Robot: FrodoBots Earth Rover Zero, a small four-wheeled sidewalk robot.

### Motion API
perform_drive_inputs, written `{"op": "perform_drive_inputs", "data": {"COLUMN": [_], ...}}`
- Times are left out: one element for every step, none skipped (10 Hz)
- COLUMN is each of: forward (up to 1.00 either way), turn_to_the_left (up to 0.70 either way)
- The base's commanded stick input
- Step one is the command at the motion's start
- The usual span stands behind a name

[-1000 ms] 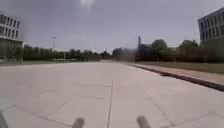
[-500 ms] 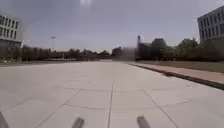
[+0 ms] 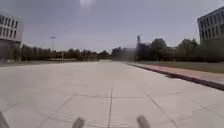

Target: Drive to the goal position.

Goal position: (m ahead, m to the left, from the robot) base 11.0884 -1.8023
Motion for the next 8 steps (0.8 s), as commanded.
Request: {"op": "perform_drive_inputs", "data": {"forward": [0.7, 0.7, 0.7, 0.7, 0.7, 0.7, 0.7, 0.7], "turn_to_the_left": [0.0, 0.0, 0.0, 0.0, 0.0, 0.0, 0.0, 0.0]}}
